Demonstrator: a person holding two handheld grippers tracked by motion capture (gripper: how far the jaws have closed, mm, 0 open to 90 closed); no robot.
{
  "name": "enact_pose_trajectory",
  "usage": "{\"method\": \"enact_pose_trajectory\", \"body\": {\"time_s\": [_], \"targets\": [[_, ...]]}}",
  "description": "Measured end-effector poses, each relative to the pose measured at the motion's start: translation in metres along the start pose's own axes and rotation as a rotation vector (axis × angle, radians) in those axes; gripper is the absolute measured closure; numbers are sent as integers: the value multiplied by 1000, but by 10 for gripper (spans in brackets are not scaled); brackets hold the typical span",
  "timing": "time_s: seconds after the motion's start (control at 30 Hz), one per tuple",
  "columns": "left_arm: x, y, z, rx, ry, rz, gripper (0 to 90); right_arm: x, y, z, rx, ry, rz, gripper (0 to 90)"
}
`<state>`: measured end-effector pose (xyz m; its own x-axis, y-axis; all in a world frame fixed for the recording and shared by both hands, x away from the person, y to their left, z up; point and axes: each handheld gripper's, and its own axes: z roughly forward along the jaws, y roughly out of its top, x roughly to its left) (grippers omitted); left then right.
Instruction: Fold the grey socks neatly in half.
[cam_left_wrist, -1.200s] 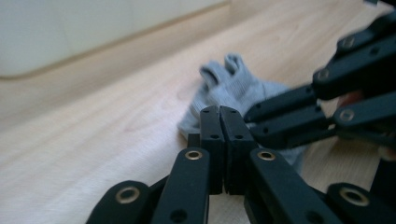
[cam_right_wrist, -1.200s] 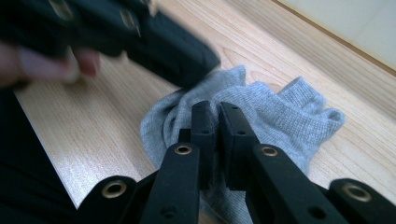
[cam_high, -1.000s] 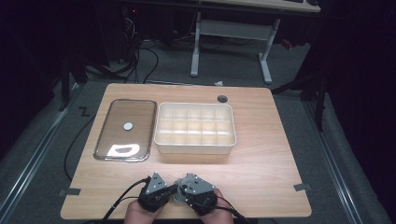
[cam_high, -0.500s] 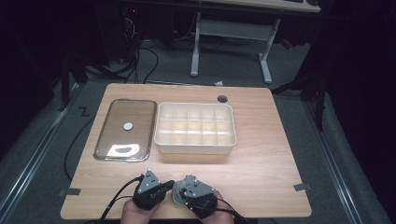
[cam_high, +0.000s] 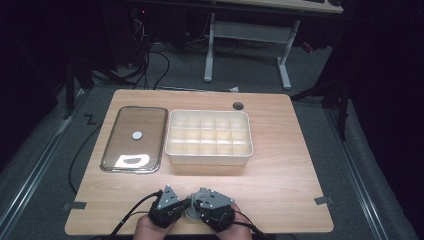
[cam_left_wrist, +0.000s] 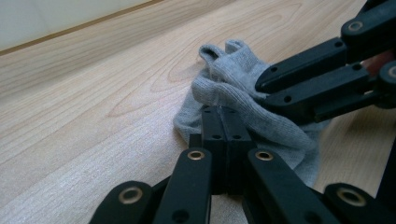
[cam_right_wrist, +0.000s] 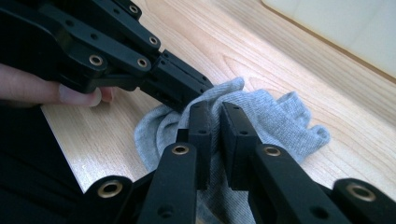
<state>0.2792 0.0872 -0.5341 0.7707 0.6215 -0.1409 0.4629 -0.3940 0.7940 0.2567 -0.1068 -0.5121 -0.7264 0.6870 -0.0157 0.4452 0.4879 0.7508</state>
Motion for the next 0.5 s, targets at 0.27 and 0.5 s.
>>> {"method": "enact_pose_trajectory", "body": {"time_s": [0.27, 0.5], "targets": [[-3, -1, 0, 0, 20, 18, 900, 3, 4, -8, -31, 10, 14, 865], [-1, 0, 1, 1, 9, 1, 900, 11, -6, 3, -15, 46, 16, 864]]}}
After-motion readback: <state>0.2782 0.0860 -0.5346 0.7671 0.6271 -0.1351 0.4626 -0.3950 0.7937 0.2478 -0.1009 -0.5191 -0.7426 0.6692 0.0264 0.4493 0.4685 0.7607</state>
